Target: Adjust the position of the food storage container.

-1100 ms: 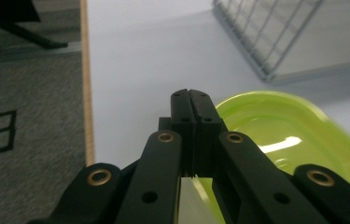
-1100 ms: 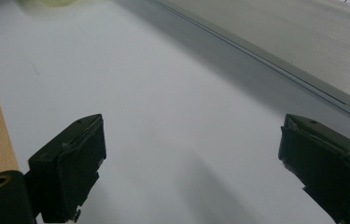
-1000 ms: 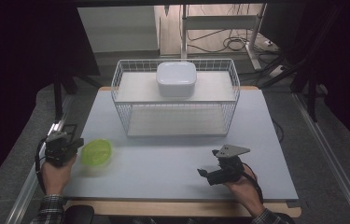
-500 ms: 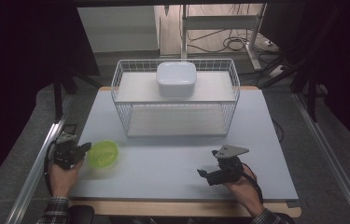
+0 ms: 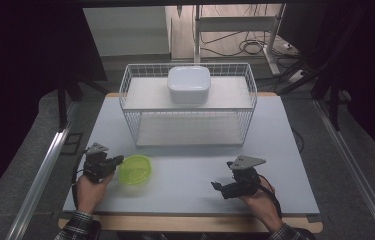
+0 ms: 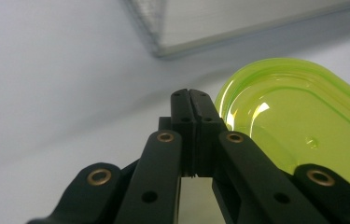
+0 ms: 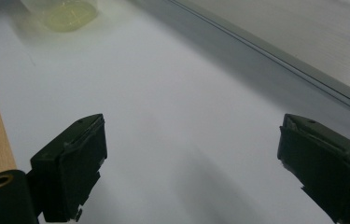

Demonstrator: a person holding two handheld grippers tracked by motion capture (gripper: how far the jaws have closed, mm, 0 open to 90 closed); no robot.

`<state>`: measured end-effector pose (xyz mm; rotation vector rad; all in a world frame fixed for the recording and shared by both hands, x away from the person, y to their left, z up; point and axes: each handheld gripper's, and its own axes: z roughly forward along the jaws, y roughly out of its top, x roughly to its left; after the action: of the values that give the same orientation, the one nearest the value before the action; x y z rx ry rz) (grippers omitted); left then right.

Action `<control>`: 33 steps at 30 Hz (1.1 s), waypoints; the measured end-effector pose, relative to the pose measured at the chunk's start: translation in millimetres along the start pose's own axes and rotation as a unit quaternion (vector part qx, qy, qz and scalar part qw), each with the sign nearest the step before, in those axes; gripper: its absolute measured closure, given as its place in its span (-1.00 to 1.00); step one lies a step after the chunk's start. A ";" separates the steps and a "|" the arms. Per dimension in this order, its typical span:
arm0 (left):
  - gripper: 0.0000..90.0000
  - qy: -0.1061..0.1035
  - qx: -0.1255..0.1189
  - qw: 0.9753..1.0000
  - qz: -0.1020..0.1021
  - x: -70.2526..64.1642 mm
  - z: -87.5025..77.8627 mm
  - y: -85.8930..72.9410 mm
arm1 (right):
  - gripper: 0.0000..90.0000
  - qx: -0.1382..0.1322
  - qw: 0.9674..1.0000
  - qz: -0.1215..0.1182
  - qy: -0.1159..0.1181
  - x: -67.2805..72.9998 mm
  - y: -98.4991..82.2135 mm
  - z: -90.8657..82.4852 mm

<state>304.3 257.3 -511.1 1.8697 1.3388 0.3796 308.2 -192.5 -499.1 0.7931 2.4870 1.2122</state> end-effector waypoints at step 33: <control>0.98 -0.068 0.064 0.995 0.032 -43.4 7.9 -29.3 | -0.81 0.003 1.000 -0.001 -0.005 -0.3 -1.3 2.1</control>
<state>272.7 218.9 -529.3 2.0095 1.2393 0.1978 308.9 -191.9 -501.3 0.7962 2.4847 1.1985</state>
